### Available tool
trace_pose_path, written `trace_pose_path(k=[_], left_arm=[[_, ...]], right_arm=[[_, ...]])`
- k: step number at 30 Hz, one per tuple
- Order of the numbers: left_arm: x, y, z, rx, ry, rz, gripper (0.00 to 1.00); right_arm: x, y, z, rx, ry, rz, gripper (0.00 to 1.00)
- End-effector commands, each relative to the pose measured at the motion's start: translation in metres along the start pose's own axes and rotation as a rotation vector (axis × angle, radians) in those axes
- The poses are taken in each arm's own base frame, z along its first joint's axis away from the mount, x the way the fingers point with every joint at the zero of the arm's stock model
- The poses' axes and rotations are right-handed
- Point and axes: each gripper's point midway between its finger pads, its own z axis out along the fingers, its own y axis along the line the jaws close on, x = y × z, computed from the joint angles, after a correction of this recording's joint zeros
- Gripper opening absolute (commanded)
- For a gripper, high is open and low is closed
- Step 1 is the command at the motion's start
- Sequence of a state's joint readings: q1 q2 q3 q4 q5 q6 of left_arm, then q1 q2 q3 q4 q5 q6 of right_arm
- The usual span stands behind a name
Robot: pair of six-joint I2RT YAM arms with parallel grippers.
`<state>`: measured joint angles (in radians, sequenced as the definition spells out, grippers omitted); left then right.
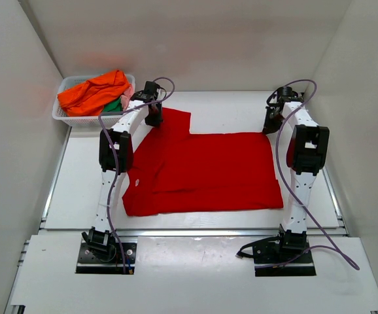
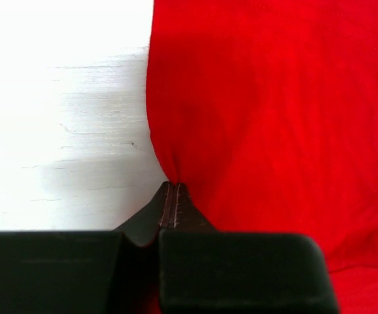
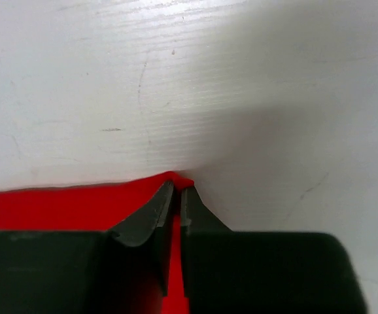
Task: Fold and stack the t-shirts
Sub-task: Grap the side of the flattened tshirt furthest away from the robot with both arms, then fold the other side of the tshirt into a rectangle
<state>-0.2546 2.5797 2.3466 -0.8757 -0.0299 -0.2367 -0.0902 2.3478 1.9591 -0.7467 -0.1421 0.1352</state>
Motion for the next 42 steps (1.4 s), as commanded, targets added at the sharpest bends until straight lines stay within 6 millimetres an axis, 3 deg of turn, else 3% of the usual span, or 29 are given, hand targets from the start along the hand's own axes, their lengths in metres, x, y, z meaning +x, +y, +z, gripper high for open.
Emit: trace_pose_path(k=[1,7,10,13,15,17,18,19,20,23,27,30,31,32,33,35,36,37,39,40,42], left_arm=[[0.028,-0.011,-0.005,0.04,0.103,0.012,0.0],[-0.007,-0.012,-0.036,0.079,0.019,0.012,0.0],[-0.02,-0.013,-0.057,0.104,-0.015,0.008,0.0],[-0.016,-0.006,-0.069,0.088,-0.015,0.016,0.0],[-0.015,-0.004,-0.088,0.091,-0.033,0.021,0.0],[-0.003,0.006,-0.091,0.074,-0.023,0.011,0.0],[-0.009,0.008,-0.104,0.075,-0.057,0.011,0.0],[-0.001,0.01,-0.101,0.077,-0.048,0.008,0.0],[-0.006,0.012,-0.115,0.079,-0.075,0.003,0.0],[0.001,0.019,-0.126,0.079,-0.073,-0.007,0.0],[0.011,0.021,-0.148,0.076,-0.069,0.019,0.0],[0.04,0.019,-0.146,0.083,-0.03,0.034,0.0],[0.039,0.02,-0.155,0.087,-0.054,0.032,0.0],[0.053,0.017,-0.157,0.099,-0.04,0.04,0.0],[0.068,0.018,-0.153,0.098,-0.007,0.042,0.0],[0.081,0.019,-0.164,0.112,-0.026,0.044,0.0],[0.096,0.021,-0.159,0.106,-0.001,0.049,0.0],[0.096,0.021,-0.169,0.111,-0.021,0.051,0.0],[0.118,0.026,-0.172,0.115,-0.005,0.047,0.0],[0.114,0.026,-0.183,0.125,-0.042,0.043,0.0],[0.123,0.03,-0.192,0.135,-0.063,0.038,0.0]], right_arm=[[0.001,0.008,0.005,-0.029,0.016,-0.01,0.0],[-0.017,0.015,-0.011,-0.099,-0.051,-0.004,0.0],[-0.03,0.025,-0.029,-0.125,-0.1,-0.018,0.0],[-0.038,0.026,-0.046,-0.143,-0.135,-0.015,0.0],[-0.039,0.023,-0.052,-0.152,-0.142,-0.015,0.0],[-0.041,0.029,-0.065,-0.185,-0.158,-0.018,0.0],[-0.036,0.027,-0.065,-0.193,-0.15,-0.018,0.0],[-0.033,0.026,-0.07,-0.195,-0.153,-0.017,0.0],[-0.036,0.027,-0.075,-0.198,-0.175,-0.023,0.0],[-0.028,0.027,-0.092,-0.211,-0.191,-0.031,0.0],[-0.001,0.022,-0.099,-0.214,-0.157,-0.024,0.0],[0.023,0.024,-0.115,-0.225,-0.148,-0.023,0.0],[0.036,0.02,-0.109,-0.225,-0.122,-0.019,0.0],[0.051,0.023,-0.112,-0.231,-0.099,-0.022,0.0],[0.051,0.021,-0.121,-0.231,-0.12,-0.026,0.0],[0.078,0.02,-0.123,-0.236,-0.082,-0.021,0.0],[0.09,0.02,-0.126,-0.243,-0.072,-0.025,0.0],[0.098,0.019,-0.126,-0.236,-0.062,-0.024,0.01],[0.106,0.019,-0.137,-0.226,-0.086,-0.043,0.01],[0.115,0.016,-0.138,-0.219,-0.078,-0.038,0.0],[0.129,0.012,-0.146,-0.214,-0.089,-0.033,0.0]])
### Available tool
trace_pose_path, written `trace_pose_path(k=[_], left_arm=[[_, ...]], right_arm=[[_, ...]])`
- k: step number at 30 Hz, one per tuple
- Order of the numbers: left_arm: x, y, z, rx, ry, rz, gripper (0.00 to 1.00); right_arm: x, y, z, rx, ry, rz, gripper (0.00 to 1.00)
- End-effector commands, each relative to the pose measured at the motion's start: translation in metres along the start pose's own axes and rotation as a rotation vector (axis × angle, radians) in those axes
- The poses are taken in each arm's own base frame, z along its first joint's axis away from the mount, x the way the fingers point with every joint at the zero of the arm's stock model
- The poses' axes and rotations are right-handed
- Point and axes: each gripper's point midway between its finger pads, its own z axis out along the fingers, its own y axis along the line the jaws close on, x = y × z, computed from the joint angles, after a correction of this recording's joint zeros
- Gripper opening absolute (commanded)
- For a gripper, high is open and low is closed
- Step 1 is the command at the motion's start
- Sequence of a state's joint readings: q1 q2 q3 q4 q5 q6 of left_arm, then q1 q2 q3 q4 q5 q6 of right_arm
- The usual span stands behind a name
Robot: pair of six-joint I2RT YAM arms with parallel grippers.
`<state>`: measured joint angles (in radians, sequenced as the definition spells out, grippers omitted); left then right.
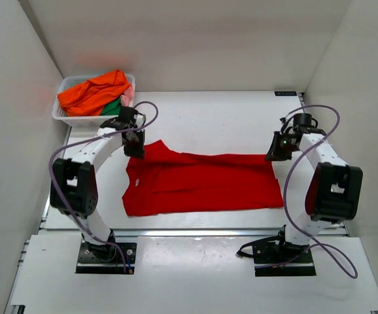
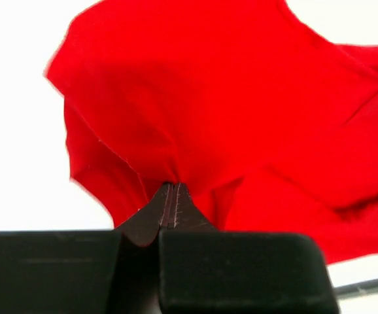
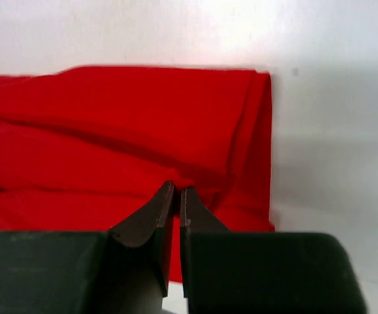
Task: Fold and stack the t-shirts
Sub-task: Fold the other side of the tshirt into a rectangle
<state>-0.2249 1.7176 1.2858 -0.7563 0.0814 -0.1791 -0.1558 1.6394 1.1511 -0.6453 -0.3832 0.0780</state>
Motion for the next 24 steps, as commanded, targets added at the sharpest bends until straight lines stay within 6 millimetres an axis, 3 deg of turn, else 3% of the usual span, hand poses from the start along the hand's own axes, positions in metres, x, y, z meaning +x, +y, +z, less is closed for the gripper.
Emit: trace_pose_path(k=[1,6,11,18,24], left_arm=[[-0.017,-0.007,-0.038,0.057,-0.164,0.015,0.0],[-0.006,-0.01,-0.056,0.074,-0.202,0.027,0.0],[0.015,-0.015,-0.06,0.099,-0.204,0.038,0.0],[0.044,-0.023,-0.063,0.135,-0.192,0.051,0.0],[0.067,-0.023,-0.061,0.142,-0.17,0.061,0.0]], right_arm=[[-0.001,0.002,-0.024,-0.001,-0.087,-0.041,0.0],[0.016,-0.005,-0.04,0.024,-0.12,-0.03,0.0],[0.032,-0.01,-0.047,0.05,-0.101,-0.022,0.01],[0.062,-0.011,-0.039,0.066,-0.038,0.005,0.0],[0.072,-0.018,-0.033,0.101,-0.007,0.014,0.0]])
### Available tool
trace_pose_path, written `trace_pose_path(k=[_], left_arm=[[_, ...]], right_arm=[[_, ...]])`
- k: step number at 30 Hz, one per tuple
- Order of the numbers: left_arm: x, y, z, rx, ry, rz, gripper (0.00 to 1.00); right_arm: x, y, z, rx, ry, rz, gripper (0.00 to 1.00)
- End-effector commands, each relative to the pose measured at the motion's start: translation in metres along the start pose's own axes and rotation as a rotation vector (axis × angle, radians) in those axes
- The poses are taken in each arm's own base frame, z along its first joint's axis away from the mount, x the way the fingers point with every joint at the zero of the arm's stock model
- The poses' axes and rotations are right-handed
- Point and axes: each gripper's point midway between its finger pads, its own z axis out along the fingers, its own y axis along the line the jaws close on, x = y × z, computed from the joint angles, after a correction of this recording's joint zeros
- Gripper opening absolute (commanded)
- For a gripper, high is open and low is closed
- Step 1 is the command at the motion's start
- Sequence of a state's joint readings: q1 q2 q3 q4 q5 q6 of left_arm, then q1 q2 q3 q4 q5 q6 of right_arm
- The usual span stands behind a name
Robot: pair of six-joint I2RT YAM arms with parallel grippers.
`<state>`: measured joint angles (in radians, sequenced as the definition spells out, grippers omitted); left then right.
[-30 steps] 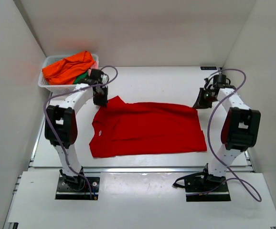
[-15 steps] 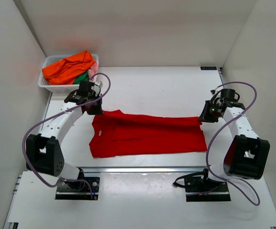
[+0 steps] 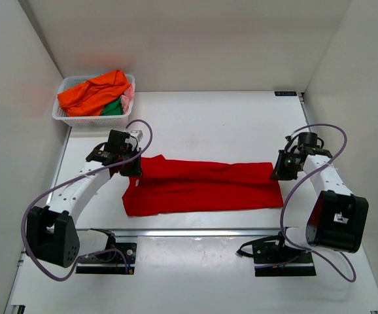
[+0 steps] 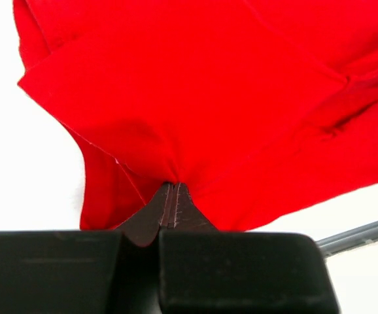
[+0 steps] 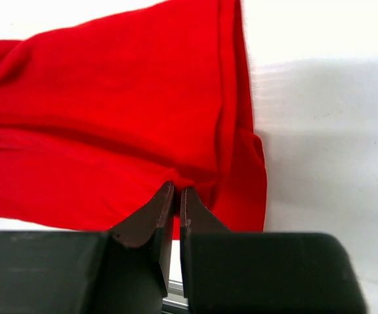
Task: Fold and stack the t-shirts
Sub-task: Fold the other side of the tshirt into a rectangle
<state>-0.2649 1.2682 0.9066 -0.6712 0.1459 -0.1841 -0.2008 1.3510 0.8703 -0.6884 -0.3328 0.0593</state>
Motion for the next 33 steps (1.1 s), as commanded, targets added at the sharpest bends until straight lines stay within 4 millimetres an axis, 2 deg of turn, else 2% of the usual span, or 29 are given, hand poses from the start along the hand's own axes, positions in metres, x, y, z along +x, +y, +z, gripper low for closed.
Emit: trace_pose_path(k=[1,6,7,10,20,23,24,27,33], left_arm=[[0.002,-0.007,-0.008,0.033,-0.036,0.01,0.0],[0.016,-0.008,-0.01,0.04,-0.013,0.012,0.0],[0.011,-0.007,-0.012,0.038,-0.035,0.014,0.0],[0.017,-0.01,-0.013,0.049,-0.024,0.015,0.0],[0.033,-0.014,-0.015,0.062,0.006,0.035,0.0],[0.037,-0.014,-0.014,0.065,0.013,0.039,0.0],[0.043,-0.014,-0.013,0.069,0.031,0.047,0.0],[0.044,-0.014,-0.015,0.072,0.027,0.045,0.0],[0.046,-0.016,-0.017,0.079,0.03,0.053,0.0]], right_arm=[[0.002,-0.005,0.0,0.037,-0.006,-0.005,0.0],[-0.012,-0.014,0.003,0.073,-0.032,-0.02,0.0],[-0.017,-0.016,0.003,0.081,-0.048,-0.046,0.0],[-0.027,-0.02,0.003,0.1,-0.083,-0.099,0.0],[-0.045,-0.02,-0.004,0.099,-0.203,-0.238,0.0],[-0.042,-0.025,0.002,0.115,-0.192,-0.257,0.0],[-0.045,-0.025,0.002,0.112,-0.201,-0.261,0.01],[-0.048,-0.02,0.007,0.092,-0.209,-0.273,0.0],[-0.035,-0.016,0.004,0.087,-0.182,-0.292,0.0]])
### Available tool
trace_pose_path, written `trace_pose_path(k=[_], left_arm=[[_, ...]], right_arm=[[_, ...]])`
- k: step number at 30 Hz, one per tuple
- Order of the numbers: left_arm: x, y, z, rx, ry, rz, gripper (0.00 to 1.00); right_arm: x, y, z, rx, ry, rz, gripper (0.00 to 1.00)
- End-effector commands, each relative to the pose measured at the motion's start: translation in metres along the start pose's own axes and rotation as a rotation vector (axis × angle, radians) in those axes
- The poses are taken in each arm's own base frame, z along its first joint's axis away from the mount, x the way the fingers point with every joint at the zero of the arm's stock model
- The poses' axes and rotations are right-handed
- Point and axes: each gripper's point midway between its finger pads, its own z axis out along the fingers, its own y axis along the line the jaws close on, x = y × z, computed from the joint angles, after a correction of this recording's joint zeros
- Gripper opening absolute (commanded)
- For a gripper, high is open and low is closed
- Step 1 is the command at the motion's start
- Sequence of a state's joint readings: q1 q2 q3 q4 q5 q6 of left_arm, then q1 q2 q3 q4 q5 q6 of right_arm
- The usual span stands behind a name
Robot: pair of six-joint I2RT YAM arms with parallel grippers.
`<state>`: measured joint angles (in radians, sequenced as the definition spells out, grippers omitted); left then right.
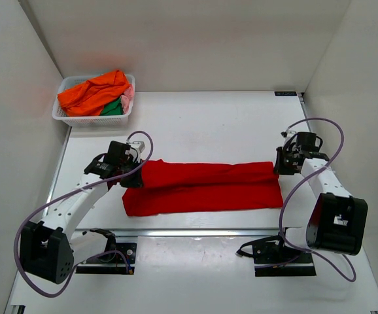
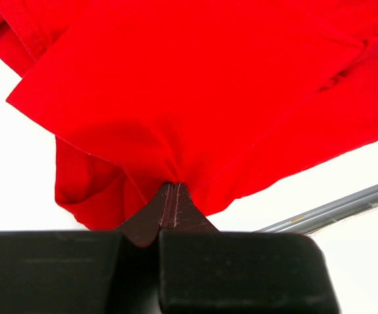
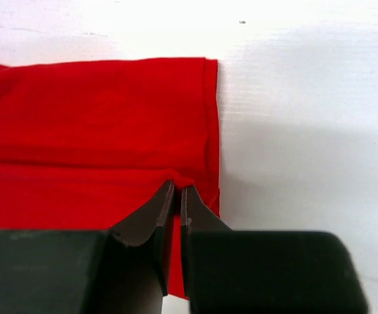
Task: Fold and stack the t-shirts
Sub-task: Fold the other side of the tshirt into a rectangle
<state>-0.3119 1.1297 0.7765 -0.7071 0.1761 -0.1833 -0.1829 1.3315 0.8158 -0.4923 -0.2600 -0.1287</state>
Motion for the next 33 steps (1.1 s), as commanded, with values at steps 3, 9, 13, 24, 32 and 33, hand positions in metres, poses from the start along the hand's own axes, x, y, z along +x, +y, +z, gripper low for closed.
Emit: trace_pose_path(k=[3,9,13,24,32,33], left_arm=[[0.001,-0.011,-0.007,0.052,-0.008,0.024,0.04],[0.0,-0.014,-0.011,0.073,-0.024,0.026,0.17],[-0.005,-0.015,-0.018,0.083,-0.049,0.012,0.25],[-0.007,-0.018,-0.021,0.087,-0.057,0.015,0.46],[0.003,-0.017,-0.006,0.09,-0.008,-0.002,0.5],[0.003,-0.016,-0.006,0.083,-0.01,-0.003,0.5]], right_arm=[[0.001,-0.002,-0.016,0.032,-0.017,-0.001,0.12],[0.017,-0.009,-0.031,0.09,0.043,0.083,0.28],[0.018,-0.011,-0.033,0.112,0.042,0.085,0.49],[-0.014,0.012,-0.021,0.024,-0.023,-0.004,0.4],[-0.024,0.014,0.0,-0.008,-0.001,-0.008,0.45],[-0.02,0.014,0.005,-0.012,0.02,-0.008,0.46]])
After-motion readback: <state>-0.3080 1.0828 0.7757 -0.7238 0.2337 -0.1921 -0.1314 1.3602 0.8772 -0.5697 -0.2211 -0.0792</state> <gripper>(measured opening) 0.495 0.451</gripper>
